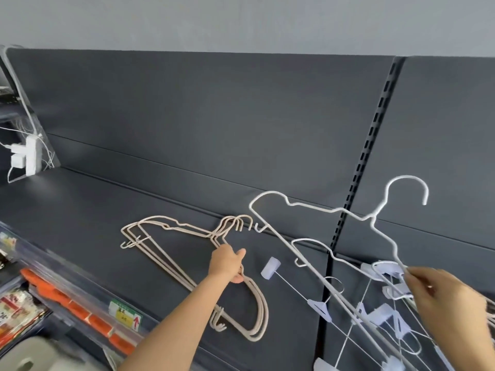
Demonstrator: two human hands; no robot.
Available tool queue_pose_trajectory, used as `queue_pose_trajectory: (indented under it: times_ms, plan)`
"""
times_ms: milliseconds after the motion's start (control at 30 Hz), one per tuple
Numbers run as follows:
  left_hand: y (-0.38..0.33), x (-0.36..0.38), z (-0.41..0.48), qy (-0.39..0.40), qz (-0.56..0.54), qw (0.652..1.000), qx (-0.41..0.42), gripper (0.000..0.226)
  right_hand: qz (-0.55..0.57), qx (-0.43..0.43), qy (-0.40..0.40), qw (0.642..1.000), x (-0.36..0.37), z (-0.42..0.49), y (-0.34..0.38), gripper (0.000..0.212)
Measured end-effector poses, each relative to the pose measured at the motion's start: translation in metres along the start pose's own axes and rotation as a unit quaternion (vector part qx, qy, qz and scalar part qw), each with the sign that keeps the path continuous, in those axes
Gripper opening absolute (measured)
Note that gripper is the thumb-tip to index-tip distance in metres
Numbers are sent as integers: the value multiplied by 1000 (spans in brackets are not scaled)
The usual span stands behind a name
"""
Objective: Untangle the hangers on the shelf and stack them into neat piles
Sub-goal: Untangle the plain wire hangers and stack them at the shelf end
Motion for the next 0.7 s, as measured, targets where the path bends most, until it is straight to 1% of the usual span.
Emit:
queue_pose_trajectory:
  times_ms: [67,167,200,267,333,433,533,633,700]
  plan:
    - [-4,-5,-5,-24,69,997,11,26,35,-12,29,999,6,4,7,7]
    - [-8,-18,-18,-90,72,990,83,22,84,-36,66,994,22,10,20,10]
    - [-9,-24,-24,-126,78,982,117,22,102,-44,75,991,27,11,26,10]
    - [-11,-35,-39,-186,126,956,187,21,126,-64,95,985,40,15,37,11]
    - [-13,-44,-53,-224,184,928,233,23,134,-90,115,980,52,17,50,13]
    - [-14,-62,-60,-235,252,901,263,34,151,-121,151,969,69,19,74,15]
    - [-16,-88,-57,-249,317,869,287,37,165,-152,185,957,86,19,103,17]
    - [-10,-124,-43,-234,386,850,270,39,165,-178,240,940,106,20,138,23]
    - [0,-154,-33,-219,407,851,251,35,159,-189,258,934,121,23,164,20]
Point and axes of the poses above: each hand's wrist, its own z-axis towards the middle knuckle, its own x-axis out of the palm, y = z × x, the point moved 3 cm from there along z, towards the middle knuckle, and after that the axes turned 11 degrees about y, right-handed, at the moved point
